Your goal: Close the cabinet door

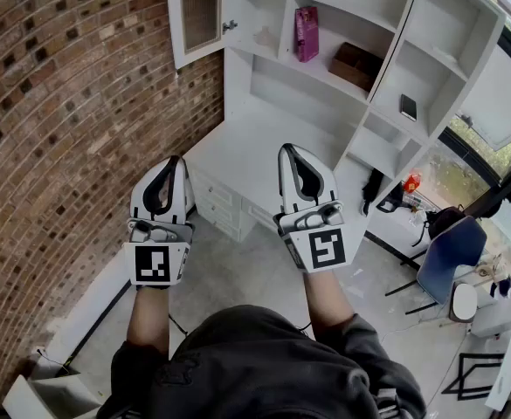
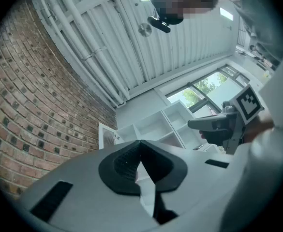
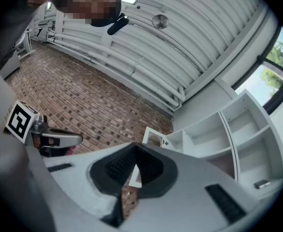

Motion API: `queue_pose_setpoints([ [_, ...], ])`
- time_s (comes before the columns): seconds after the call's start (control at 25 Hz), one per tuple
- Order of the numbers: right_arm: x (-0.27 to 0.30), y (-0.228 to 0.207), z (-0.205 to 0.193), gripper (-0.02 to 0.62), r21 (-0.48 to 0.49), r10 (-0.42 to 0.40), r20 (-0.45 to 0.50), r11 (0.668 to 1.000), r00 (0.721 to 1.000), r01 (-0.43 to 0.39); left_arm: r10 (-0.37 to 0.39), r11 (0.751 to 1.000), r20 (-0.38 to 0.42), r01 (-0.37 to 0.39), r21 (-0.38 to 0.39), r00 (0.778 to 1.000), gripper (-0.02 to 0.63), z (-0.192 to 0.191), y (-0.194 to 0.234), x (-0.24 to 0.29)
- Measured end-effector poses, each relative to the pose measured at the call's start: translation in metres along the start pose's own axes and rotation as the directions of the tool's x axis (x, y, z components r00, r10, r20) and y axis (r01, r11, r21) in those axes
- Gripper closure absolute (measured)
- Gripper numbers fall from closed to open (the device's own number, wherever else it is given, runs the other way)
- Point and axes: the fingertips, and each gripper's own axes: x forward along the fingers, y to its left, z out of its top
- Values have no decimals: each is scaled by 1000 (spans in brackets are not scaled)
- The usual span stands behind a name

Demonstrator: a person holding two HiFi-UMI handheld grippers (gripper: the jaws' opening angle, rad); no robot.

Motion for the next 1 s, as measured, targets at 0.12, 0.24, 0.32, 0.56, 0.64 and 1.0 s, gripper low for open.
queue_pose_setpoints([
  [0.12, -2, -2, 0, 595, 3, 3, -2, 1000, 1000, -3, 3, 1000, 6, -3, 18, 1000, 604, 1, -2, 0],
  [0.24, -3, -3, -1, 595, 5, 6, -5, 1000, 1000, -6, 2, 1000, -3, -2, 9, 1000, 604, 1, -6, 1],
  [0.32, -4, -4, -2, 595, 3, 8, -5, 1000, 1000, -8, 2, 1000, -1, -2, 8, 1000, 604, 1, -8, 1],
  [0.56, -8, -11, 0, 595, 30, 1, 3, 1000, 1000, -1, -9, 1000, -7, 9, 4, 1000, 603, -3, -16, 2],
  [0.64, -11, -14, -2, 595, 31, 1, 1, 1000, 1000, -1, -9, 1000, 7, 9, -16, 1000, 537, 0, -18, 4],
  [1.0, -21, -25, -10, 595, 34, 27, -14, 999, 1000, -26, 15, 999, 49, -13, -39, 999, 328, 14, -24, 9],
])
